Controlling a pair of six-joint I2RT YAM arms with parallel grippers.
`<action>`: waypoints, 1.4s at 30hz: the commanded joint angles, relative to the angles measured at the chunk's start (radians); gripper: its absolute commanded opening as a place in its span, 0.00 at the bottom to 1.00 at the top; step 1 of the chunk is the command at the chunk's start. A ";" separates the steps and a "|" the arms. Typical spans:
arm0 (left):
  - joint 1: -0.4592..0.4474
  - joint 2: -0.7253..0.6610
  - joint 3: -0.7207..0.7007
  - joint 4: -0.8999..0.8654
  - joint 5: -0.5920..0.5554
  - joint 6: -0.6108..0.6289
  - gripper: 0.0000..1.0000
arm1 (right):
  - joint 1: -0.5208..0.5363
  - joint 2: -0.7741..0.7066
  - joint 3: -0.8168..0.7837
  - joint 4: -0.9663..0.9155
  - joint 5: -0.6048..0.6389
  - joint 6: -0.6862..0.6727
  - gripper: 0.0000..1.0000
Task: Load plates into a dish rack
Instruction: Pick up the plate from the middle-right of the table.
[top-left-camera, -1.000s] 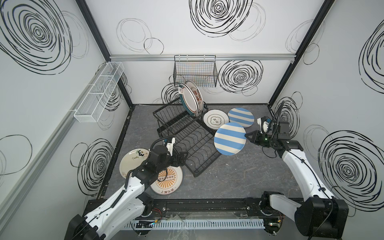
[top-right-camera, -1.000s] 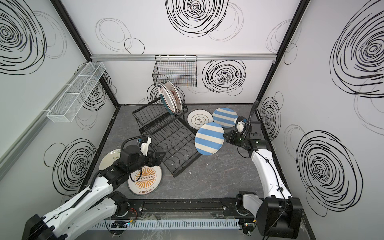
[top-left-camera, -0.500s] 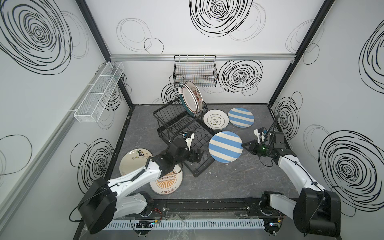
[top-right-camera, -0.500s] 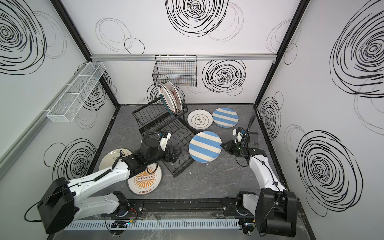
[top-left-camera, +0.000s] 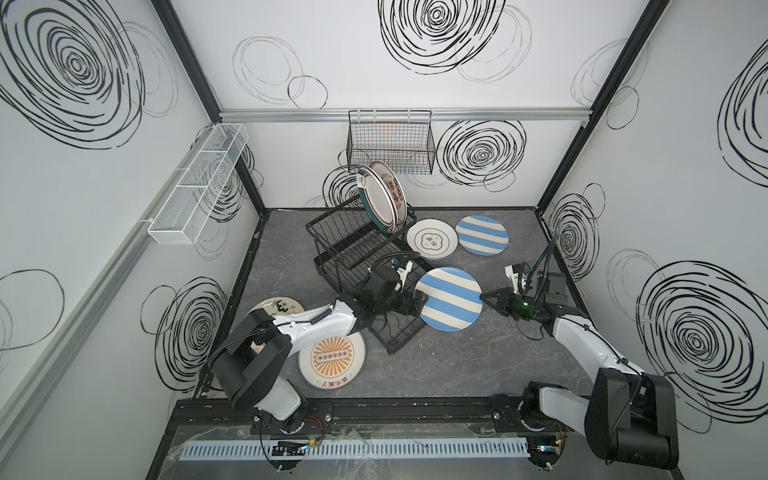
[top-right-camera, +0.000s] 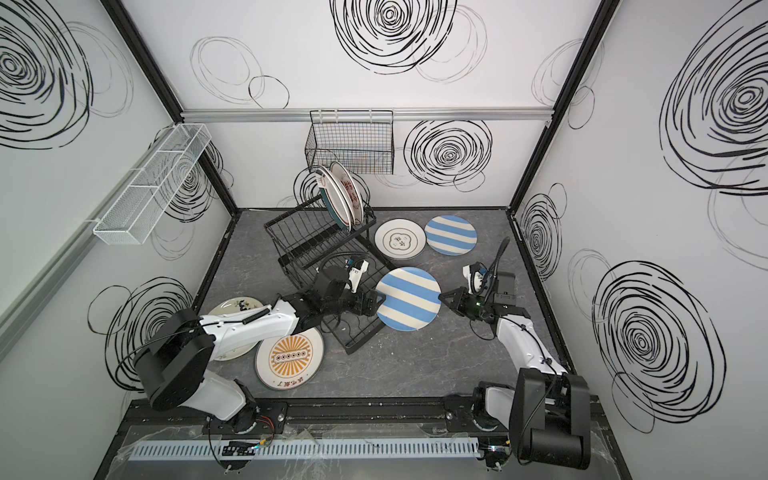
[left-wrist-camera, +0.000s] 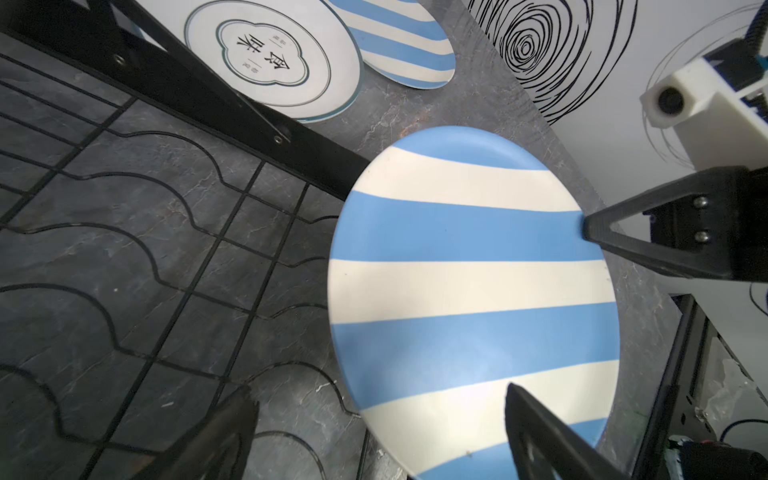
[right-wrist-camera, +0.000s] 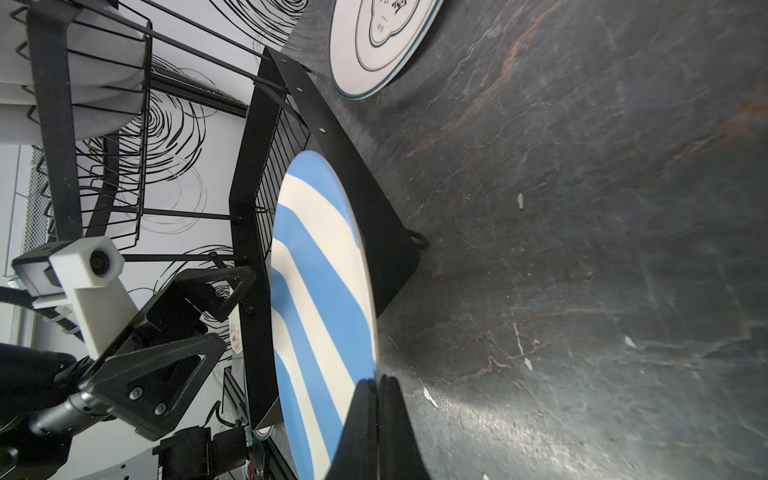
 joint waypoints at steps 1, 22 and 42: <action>-0.009 0.033 0.035 0.053 0.039 0.028 0.96 | 0.007 0.004 -0.012 0.052 -0.026 -0.011 0.00; -0.055 0.115 0.099 0.056 0.142 0.061 0.96 | 0.033 0.000 -0.060 0.130 -0.095 0.025 0.26; -0.025 -0.008 0.080 -0.037 0.093 0.043 0.96 | 0.026 -0.100 0.044 0.007 -0.067 0.010 0.00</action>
